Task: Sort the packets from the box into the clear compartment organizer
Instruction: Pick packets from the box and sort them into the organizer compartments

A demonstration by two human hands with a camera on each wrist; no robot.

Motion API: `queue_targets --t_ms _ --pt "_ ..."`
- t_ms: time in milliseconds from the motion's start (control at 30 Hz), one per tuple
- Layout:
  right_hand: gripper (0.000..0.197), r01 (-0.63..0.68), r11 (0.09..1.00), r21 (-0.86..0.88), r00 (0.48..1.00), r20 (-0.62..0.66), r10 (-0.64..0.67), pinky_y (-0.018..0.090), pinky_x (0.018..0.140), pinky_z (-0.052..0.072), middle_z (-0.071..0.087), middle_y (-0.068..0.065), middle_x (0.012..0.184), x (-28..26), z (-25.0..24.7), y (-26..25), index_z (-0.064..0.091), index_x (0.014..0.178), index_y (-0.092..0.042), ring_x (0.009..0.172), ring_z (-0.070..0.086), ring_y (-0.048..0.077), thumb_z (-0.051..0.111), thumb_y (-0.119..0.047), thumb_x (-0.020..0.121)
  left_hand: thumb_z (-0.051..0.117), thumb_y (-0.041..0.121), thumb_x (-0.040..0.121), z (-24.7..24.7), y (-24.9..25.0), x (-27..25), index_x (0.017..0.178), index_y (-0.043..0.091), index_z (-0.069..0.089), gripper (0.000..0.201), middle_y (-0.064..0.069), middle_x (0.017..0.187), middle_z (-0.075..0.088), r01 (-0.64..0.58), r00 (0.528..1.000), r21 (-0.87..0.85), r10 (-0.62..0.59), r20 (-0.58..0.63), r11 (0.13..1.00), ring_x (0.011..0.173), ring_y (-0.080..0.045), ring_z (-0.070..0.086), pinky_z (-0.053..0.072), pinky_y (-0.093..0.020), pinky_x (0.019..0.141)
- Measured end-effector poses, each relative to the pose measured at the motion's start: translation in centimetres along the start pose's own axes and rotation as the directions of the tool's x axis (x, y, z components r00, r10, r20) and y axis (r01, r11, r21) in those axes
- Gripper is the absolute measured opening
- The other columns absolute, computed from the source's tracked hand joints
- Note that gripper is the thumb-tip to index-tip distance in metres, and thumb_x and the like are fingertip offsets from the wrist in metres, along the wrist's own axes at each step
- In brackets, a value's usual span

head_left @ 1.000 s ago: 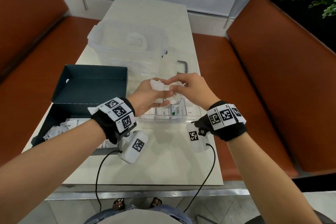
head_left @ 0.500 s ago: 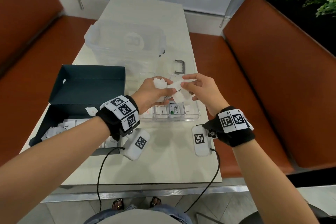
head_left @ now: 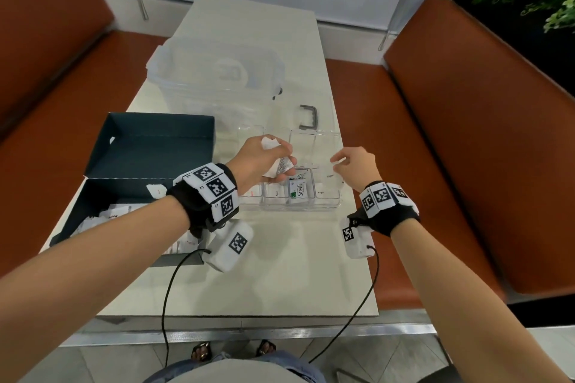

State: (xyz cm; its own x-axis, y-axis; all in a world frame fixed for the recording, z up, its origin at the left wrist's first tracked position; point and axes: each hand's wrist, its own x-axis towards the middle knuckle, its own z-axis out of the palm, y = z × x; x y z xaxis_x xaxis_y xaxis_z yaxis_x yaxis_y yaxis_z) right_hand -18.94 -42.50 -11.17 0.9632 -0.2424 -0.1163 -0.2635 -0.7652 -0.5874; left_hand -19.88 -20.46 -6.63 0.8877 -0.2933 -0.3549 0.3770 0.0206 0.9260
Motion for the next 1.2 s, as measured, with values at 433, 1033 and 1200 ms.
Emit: queue_targets --t_ms 433,1033,1200 --pt "0.026 0.193 0.778 -0.599 0.979 0.068 -0.190 0.036 0.086 0.031 0.069 -0.001 0.106 -0.4 3.7 1.2 0.064 0.113 -0.030 0.105 0.053 0.023 0.052 -0.017 0.093 0.059 0.006 0.095 -0.7 -0.3 -0.5 0.097 0.009 0.058 0.003 -0.017 0.093 0.067 0.010 1.000 -0.015 -0.010 -0.009 1.000 0.076 -0.027 0.067 0.054 -0.026 0.056" --pt "0.020 0.247 0.561 -0.790 0.969 0.211 -0.129 0.043 0.097 0.027 0.068 -0.011 0.100 -0.6 3.1 -0.3 0.065 0.101 -0.036 0.105 0.050 0.019 0.061 -0.021 0.089 0.034 0.003 0.096 -0.7 0.2 -0.4 0.120 0.002 0.048 0.028 -0.027 0.109 0.062 0.221 0.975 -0.467 -0.182 0.128 0.856 0.092 -0.038 0.066 0.058 -0.041 0.077" --pt "0.018 0.260 0.578 -0.774 0.965 0.197 -0.171 0.040 0.092 0.028 0.069 -0.011 0.096 -1.3 2.7 -0.4 0.067 0.104 -0.035 0.100 0.052 0.017 0.057 -0.024 0.093 0.023 -0.018 0.090 -1.0 0.2 -0.3 0.128 0.000 0.044 0.047 -0.030 0.117 0.056 0.200 0.978 -0.420 -0.157 0.135 0.885 0.109 -0.043 0.058 0.051 -0.048 0.089"
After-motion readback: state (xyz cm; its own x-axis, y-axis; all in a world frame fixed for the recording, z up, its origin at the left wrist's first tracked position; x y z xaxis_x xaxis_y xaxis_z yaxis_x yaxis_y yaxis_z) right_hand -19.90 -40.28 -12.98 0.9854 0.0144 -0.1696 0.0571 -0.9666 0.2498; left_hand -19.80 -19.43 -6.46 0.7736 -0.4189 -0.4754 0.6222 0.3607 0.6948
